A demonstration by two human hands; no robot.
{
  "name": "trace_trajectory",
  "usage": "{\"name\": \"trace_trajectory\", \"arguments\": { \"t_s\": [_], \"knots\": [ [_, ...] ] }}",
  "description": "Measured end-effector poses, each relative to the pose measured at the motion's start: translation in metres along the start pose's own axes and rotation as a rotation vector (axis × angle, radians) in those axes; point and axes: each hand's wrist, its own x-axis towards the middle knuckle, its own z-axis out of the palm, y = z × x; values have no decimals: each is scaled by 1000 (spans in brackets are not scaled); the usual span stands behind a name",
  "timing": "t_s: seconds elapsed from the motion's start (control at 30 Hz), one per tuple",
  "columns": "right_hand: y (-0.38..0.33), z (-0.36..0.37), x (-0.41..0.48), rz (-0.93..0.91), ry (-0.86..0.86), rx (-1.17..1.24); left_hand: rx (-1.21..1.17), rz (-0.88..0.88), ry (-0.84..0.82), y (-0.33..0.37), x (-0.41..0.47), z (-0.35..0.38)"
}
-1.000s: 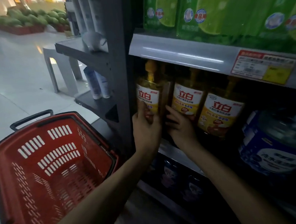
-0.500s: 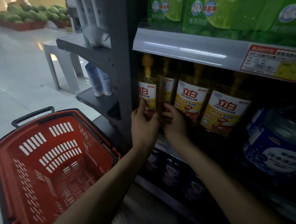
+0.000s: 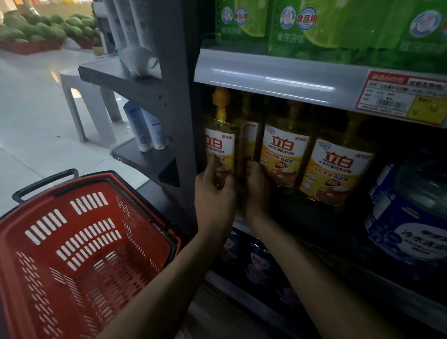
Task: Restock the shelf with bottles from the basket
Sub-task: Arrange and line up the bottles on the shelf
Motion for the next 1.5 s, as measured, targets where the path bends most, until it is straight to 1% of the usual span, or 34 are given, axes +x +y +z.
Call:
{"name": "trace_trajectory", "arguments": {
  "t_s": [0.1, 0.23, 0.33, 0.43, 0.57, 0.8, 1.0, 1.03, 1.13, 1.17, 1.27, 1.33, 1.4, 1.5],
  "knots": [
    [-3, 6, 1, 47, -4, 39, 9, 14, -7, 1, -2, -2],
    [-1, 6, 9, 75, 15, -25, 47, 10, 19, -1, -5, -6],
    [3, 9, 8, 75, 14, -69, 65, 0, -19, -3, -6, -9],
    [3, 6, 5, 81, 30, -96, 47, -1, -36, 2, -7, -12],
    [10, 1, 4, 71, 87, -156, -46, 12, -56, 10, -10, -16],
    [7, -6, 0, 59, 97, -181, -42, 24, -78, 12, -12, -12],
    [0, -15, -5, 94, 21, -120, 61, 64, -115, 21, -18, -18],
    [-2, -19, -7, 91, 16, -123, 111, 78, -120, 19, -20, -20],
    [-7, -38, -18, 68, 37, -194, 377, 160, -145, 16, -30, -21],
    [-9, -47, -23, 67, 52, -230, 394, 189, -172, 17, -33, -19],
    [-10, -76, -40, 84, 120, -309, 321, 246, -265, 20, -40, -8],
    [-6, -93, -50, 133, 157, -289, 267, 237, -318, 22, -41, 4],
    [1, -109, -53, 206, 163, -279, 213, 207, -364, 24, -42, 19],
    [11, -121, -55, 272, 137, -346, 135, 168, -409, 27, -43, 42]
  ]
}}
